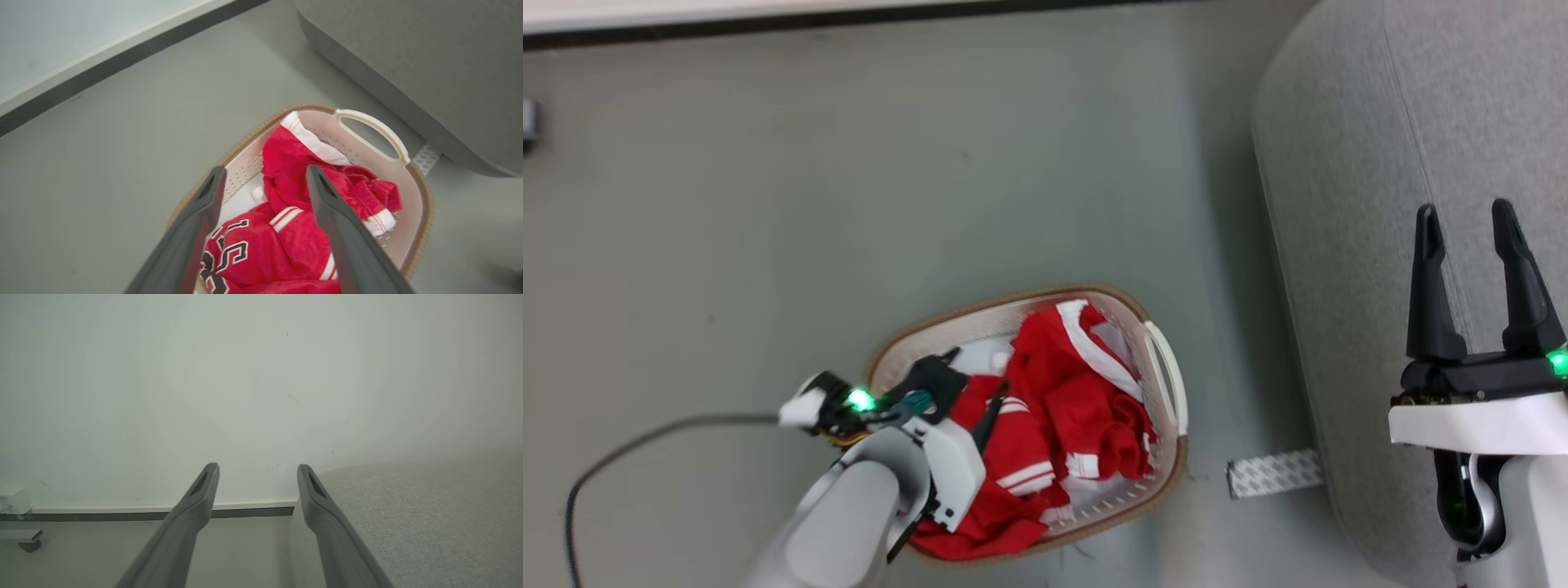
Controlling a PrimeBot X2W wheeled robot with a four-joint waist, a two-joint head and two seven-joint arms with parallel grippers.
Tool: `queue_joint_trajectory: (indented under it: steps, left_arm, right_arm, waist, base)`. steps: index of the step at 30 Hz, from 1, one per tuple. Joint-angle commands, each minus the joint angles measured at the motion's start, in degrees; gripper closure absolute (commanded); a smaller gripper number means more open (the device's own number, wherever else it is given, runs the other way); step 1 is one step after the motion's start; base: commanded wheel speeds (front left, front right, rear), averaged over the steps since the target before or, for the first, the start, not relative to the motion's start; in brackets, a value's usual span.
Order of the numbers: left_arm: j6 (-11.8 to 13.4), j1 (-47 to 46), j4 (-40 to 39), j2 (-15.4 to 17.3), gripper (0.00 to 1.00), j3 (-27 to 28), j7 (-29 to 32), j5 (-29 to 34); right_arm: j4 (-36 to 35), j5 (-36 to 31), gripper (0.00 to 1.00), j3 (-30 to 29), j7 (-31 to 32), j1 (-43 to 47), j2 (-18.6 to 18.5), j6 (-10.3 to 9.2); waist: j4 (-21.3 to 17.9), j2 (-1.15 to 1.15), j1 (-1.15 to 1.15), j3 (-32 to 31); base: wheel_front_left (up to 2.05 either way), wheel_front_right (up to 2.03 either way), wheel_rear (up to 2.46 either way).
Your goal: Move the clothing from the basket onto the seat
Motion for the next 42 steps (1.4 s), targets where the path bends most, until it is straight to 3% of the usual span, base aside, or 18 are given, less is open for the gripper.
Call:
queue_joint_trajectory:
  steps: [1, 15, 29, 30, 31, 32, 38, 42]
  left_arm:
    - [-0.09, -2.17, 1.99, 0.96, 0.0, -2.51, 1.27, -0.78]
    - [-0.01, -14.76, 18.16, 6.24, 0.0, -25.24, 15.67, -9.08]
    - [-0.01, -20.52, 21.25, 7.1, 0.0, -37.41, 21.69, -15.92]
    - [-0.01, -20.83, 21.12, 6.95, 0.11, -37.9, 21.9, -16.78]
    - [-0.01, -21.03, 20.81, 6.76, 0.71, -38.35, 22.15, -17.66]
    - [-0.01, -21.22, 20.52, 6.67, 1.0, -38.79, 22.28, -18.11]
    - [-0.02, -21.3, 19.22, 6.04, 1.0, -41.16, 21.37, -21.93]
    - [-0.02, -19.22, 19.17, 3.72, 1.0, -42.71, 18.92, -24.94]
  right_arm:
    - [-0.47, 1.2, 0.0, -0.07, 0.05, -1.1, 0.08, -0.12]
    - [-2.63, 7.1, 0.0, 1.67, 0.05, -4.98, 0.12, -0.12]
    - [-2.99, 11.07, 0.0, 4.47, 0.05, -7.54, 0.11, -0.12]
    - [-2.93, 11.14, 0.0, 4.43, 0.05, -7.54, 0.11, -0.12]
    - [-2.86, 11.12, 0.0, 4.34, 0.06, -7.55, 0.11, -0.12]
    - [-2.75, 11.1, 0.0, 4.24, 0.06, -7.57, 0.11, -0.12]
    - [-1.67, 9.79, 0.0, 3.49, 0.06, -8.02, 0.1, -0.12]
    - [-0.8, 7.19, 0.0, 2.62, 0.05, -7.15, 0.07, -0.12]
  waist:
    - [-2.77, 0.0, -0.01, 3.7]
    - [-9.83, 0.0, -0.01, 14.96]
    - [-13.27, 0.0, -0.01, 21.18]
    - [-13.27, 0.0, -0.01, 21.29]
    - [-13.22, 0.0, -0.01, 21.31]
    - [-13.13, 0.0, -0.01, 21.26]
    - [-11.07, 0.0, -0.01, 17.85]
    - [-7.4, 0.0, -0.01, 11.2]
  base:
    - [0.0, 0.0, 0.0]
    - [0.0, 0.0, 0.0]
    - [0.0, 0.0, 0.0]
    - [0.0, 0.0, 0.0]
    - [0.0, 0.0, 0.0]
    - [0.0, 0.0, 0.0]
    - [0.0, 0.0, 0.0]
    - [0.0, 0.0, 0.0]
